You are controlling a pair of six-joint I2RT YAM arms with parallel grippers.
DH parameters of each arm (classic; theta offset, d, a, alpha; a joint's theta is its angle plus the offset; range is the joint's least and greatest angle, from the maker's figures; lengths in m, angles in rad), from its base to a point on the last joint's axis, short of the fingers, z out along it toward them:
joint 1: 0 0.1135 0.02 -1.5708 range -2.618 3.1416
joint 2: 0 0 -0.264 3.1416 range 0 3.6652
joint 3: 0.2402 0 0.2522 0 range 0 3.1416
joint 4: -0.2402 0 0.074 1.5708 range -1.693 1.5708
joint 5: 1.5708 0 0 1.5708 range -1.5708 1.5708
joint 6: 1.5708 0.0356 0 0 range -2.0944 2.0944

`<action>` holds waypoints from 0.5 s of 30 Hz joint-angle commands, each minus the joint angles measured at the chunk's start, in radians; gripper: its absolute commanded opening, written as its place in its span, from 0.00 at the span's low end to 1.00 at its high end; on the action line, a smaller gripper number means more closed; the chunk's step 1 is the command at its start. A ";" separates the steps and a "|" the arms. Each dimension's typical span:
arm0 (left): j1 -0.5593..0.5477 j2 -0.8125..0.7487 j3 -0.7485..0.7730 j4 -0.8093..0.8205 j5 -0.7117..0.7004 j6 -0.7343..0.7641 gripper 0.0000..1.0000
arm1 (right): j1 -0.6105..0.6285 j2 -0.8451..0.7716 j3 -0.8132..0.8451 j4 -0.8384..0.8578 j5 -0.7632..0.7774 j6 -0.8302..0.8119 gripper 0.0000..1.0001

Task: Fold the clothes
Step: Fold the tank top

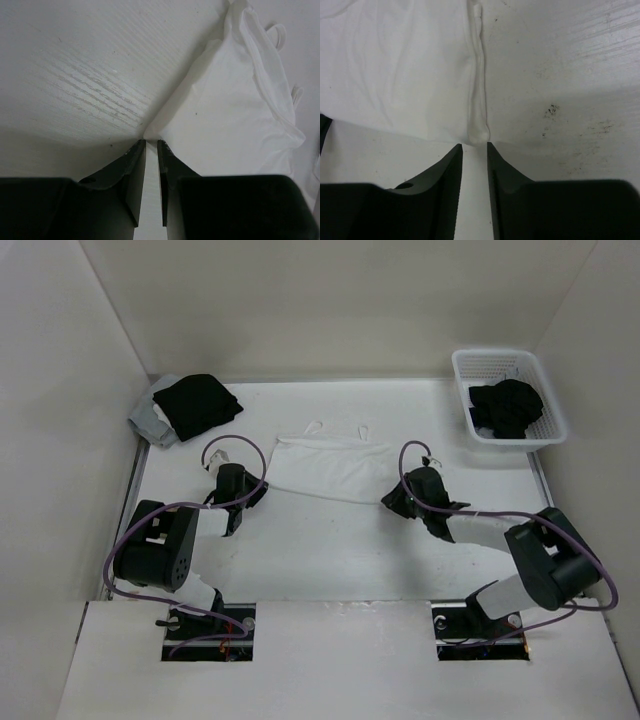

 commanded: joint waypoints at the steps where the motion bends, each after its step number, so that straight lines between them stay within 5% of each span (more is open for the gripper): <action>1: 0.003 -0.005 0.007 -0.010 -0.003 0.001 0.16 | -0.027 0.025 0.024 0.069 0.012 0.012 0.26; 7: 0.008 -0.010 0.004 -0.014 -0.003 0.002 0.16 | -0.022 0.042 0.014 0.051 0.015 0.021 0.23; 11: 0.006 -0.010 0.002 -0.019 -0.003 0.002 0.19 | -0.022 0.001 0.002 0.036 0.019 0.017 0.40; 15: 0.009 -0.010 0.005 -0.030 -0.003 0.001 0.23 | -0.022 -0.024 0.008 0.017 0.009 0.012 0.45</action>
